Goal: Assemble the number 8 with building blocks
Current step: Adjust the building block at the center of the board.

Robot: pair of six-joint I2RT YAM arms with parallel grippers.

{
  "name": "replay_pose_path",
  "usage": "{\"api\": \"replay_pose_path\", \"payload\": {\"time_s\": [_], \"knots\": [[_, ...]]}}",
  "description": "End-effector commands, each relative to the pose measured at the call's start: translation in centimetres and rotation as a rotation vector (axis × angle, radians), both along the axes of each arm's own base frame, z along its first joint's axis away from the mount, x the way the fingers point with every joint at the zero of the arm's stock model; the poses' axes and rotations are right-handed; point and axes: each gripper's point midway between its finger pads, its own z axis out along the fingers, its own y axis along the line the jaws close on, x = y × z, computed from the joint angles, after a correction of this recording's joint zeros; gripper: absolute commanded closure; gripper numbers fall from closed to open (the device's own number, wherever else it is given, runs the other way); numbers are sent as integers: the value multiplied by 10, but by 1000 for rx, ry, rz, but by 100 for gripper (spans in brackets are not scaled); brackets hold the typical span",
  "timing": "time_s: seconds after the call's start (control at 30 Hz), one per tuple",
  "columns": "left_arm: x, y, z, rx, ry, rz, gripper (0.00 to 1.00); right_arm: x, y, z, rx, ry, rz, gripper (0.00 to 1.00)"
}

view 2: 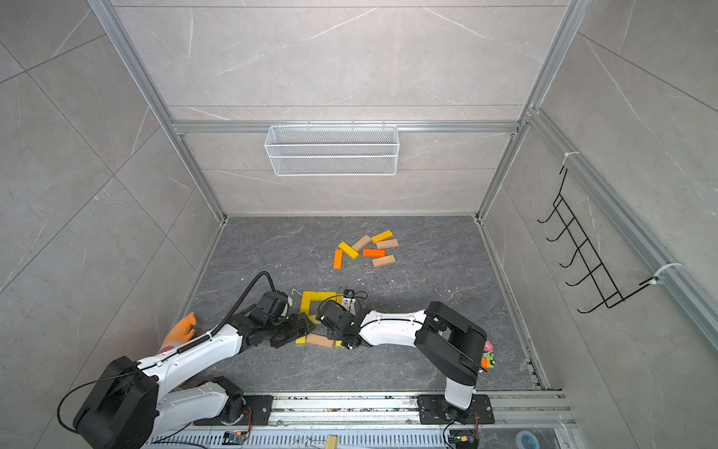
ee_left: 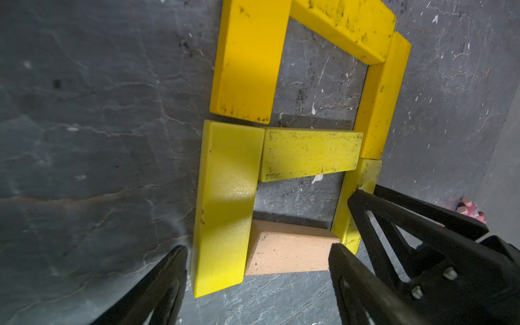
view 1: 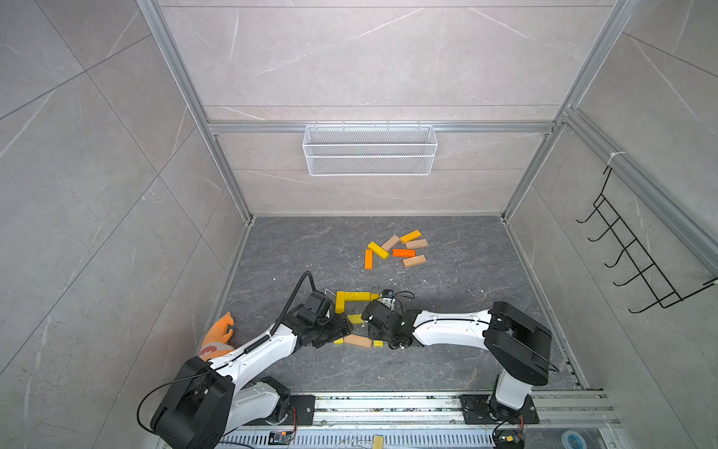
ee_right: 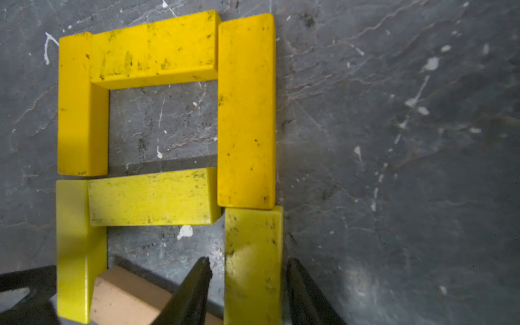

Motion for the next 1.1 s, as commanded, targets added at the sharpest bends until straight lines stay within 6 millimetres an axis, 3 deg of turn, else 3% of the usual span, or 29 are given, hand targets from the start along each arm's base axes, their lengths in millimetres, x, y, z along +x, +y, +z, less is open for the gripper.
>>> {"api": "replay_pose_path", "payload": {"time_s": [0.0, 0.33, 0.7, 1.07], "knots": [[11, 0, 12, 24, -47, -11, 18, -2, -2, 10, 45, -2, -8, 52], [18, -4, 6, 33, -37, -13, 18, -10, 0, -4, 79, 37, -3, 53], [15, -11, 3, -19, -27, -19, 18, -8, 8, -3, 139, 39, -21, 54], [10, -10, 2, -19, -8, -23, 18, -6, -5, -2, 122, 21, -80, 55]]}}
